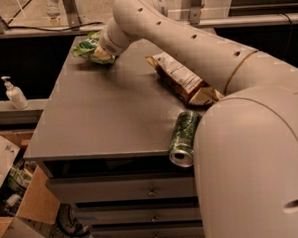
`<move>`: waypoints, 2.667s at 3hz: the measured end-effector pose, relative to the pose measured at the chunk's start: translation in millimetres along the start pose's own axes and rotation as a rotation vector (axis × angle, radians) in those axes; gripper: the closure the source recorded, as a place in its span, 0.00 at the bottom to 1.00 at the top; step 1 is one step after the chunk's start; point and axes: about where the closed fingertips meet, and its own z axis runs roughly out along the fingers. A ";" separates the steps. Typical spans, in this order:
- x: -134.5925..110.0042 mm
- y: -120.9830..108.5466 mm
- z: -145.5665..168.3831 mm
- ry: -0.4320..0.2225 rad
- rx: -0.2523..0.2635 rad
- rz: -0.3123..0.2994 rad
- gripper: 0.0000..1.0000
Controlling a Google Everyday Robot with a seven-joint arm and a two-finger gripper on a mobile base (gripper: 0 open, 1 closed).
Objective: Pick green rice chip bag
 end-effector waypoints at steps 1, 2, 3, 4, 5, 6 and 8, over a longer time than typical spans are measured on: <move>1.4 -9.9 -23.1 0.004 0.048 0.010 1.00; 2.0 -16.8 -41.7 0.008 0.082 0.019 1.00; 3.9 -24.8 -62.5 -0.006 0.120 0.040 1.00; 3.2 -32.9 -84.3 -0.050 0.168 0.062 1.00; -8.7 -41.6 -111.7 -0.115 0.233 0.061 1.00; -30.9 -42.9 -140.3 -0.176 0.289 0.029 1.00; -51.4 -40.3 -162.3 -0.219 0.323 -0.006 1.00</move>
Offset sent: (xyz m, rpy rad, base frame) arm -0.0142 -0.0541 0.0547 0.0091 -0.0778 -0.1158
